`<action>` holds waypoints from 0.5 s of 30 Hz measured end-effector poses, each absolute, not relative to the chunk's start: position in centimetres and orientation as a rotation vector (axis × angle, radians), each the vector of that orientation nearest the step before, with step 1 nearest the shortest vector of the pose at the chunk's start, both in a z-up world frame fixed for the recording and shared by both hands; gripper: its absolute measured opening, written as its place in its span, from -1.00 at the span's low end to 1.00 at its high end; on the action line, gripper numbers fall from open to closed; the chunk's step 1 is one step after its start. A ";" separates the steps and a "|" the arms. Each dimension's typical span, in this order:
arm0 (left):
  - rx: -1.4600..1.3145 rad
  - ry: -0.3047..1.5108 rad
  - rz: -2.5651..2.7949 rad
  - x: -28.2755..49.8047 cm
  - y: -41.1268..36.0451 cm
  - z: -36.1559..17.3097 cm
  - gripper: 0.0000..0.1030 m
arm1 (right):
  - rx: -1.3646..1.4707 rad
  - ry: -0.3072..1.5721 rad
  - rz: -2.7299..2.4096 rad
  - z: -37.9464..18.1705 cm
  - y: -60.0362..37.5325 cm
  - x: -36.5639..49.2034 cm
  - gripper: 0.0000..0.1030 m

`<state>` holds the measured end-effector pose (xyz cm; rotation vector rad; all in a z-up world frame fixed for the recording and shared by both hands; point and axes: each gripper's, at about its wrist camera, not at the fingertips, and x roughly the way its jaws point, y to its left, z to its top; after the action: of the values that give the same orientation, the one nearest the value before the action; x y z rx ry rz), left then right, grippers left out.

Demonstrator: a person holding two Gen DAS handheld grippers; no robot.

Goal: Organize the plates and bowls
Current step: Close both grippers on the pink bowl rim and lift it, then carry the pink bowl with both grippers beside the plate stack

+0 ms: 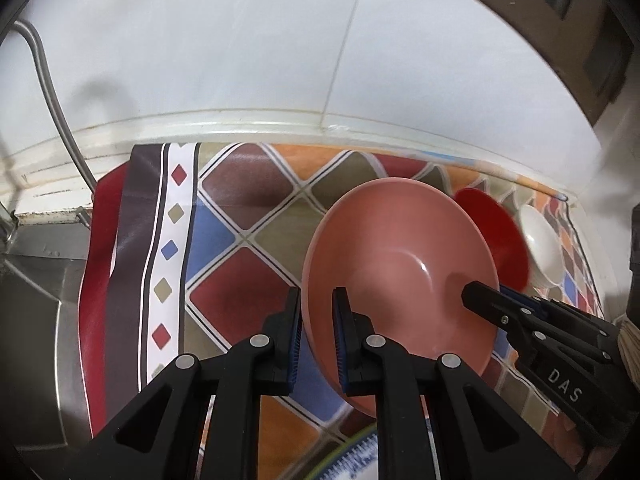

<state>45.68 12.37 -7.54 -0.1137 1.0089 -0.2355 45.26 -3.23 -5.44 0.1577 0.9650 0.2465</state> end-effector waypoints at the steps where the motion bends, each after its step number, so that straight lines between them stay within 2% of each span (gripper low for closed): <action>1: -0.115 1.004 -0.239 45.2 12.4 -7.1 -0.69 | 0.156 0.960 0.248 -5.1 -3.4 44.8 -0.74; 15: -0.130 0.990 -0.343 39.3 7.2 -4.2 -0.69 | 0.175 0.897 0.206 -1.4 -8.3 38.8 -0.74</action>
<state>39.33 7.22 -4.16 -0.1301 0.9896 -0.3425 38.77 -8.26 -1.43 0.1748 0.8967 0.2061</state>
